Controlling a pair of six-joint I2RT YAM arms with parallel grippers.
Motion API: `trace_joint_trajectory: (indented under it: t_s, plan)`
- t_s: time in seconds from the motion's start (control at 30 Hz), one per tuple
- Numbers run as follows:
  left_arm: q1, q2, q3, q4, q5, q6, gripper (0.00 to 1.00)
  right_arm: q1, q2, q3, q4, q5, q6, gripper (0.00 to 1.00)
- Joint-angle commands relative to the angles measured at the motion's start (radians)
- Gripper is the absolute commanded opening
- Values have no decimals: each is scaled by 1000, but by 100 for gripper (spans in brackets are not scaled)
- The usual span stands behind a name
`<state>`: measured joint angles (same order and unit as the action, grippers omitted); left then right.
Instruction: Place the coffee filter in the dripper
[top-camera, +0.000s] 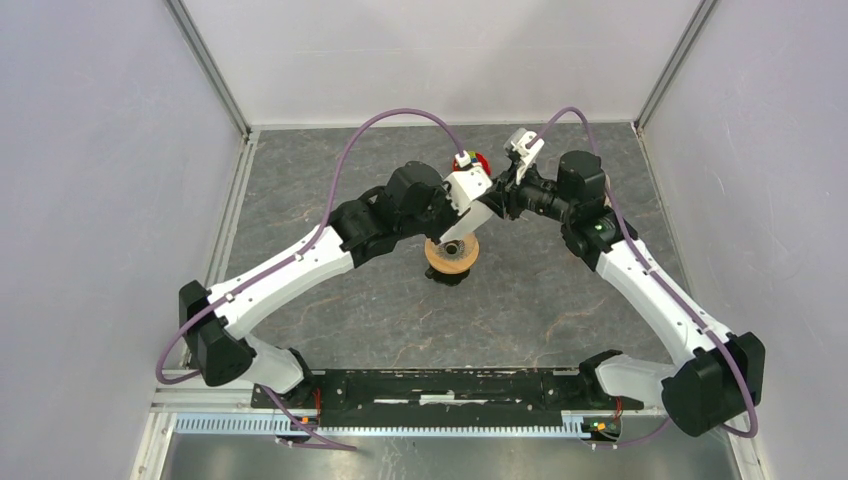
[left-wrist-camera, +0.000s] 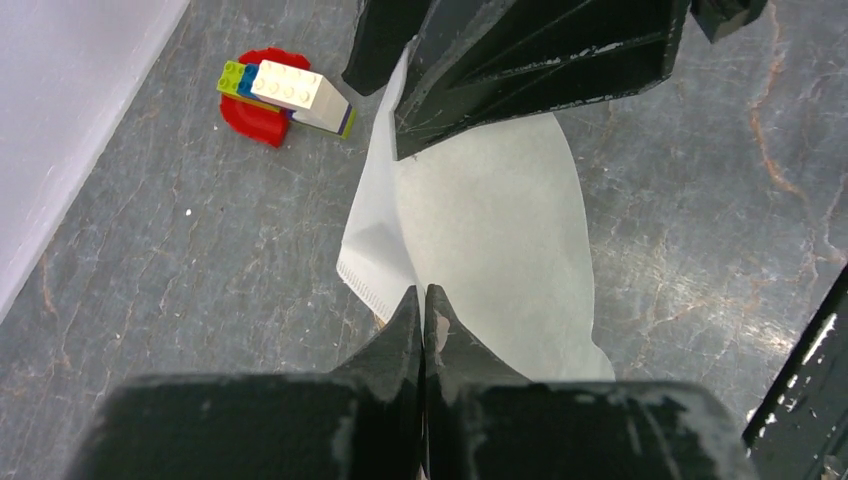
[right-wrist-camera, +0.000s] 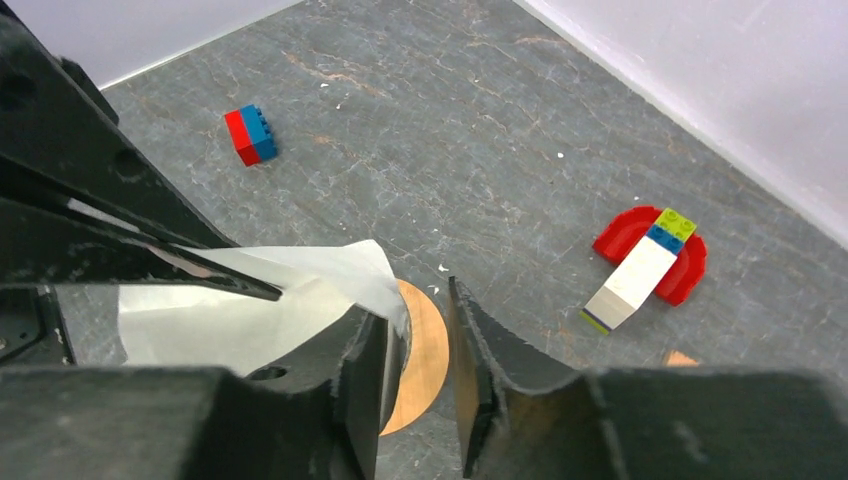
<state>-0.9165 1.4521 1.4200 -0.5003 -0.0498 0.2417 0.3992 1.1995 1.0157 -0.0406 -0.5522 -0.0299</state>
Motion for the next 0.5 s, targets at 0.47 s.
trace_joint_trajectory:
  t_s: [0.47]
  plan:
    - [-1, -44, -13, -14, 98, 59, 2, 1, -60, 32, -64, -93, -158, 34]
